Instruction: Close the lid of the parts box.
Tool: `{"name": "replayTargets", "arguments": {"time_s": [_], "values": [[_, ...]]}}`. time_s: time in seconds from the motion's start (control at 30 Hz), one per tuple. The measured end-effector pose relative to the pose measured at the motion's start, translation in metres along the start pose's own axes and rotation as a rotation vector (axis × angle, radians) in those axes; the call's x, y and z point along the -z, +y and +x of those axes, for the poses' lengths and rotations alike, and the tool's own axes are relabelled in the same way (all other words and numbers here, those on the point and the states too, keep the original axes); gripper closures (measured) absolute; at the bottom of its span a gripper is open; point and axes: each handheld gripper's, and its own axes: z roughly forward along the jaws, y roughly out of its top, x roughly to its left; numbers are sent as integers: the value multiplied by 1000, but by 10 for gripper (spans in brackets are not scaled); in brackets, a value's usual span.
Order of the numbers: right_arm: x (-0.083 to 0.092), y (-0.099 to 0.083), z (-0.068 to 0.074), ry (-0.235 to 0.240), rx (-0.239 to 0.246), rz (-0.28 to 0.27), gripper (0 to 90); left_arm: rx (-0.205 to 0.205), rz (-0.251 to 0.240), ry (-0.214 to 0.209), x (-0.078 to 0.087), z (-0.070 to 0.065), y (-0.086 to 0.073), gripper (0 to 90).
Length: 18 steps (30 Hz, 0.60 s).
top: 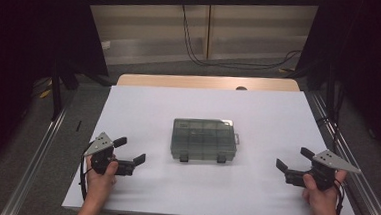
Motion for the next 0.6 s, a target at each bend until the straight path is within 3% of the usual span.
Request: {"name": "replayTargets", "arguments": {"time_s": [0.23, 0.47, 0.6], "values": [[2, 0, 0, 5, -1, 3, 0, 37, -25, 21, 9, 12, -2, 3], [2, 0, 1, 7, 1, 5, 0, 16, 8, 22, 5, 9, -1, 0], [1, -1, 0, 4, 2, 7, 0, 23, 27, 24, 2, 8, -2, 0]]}}
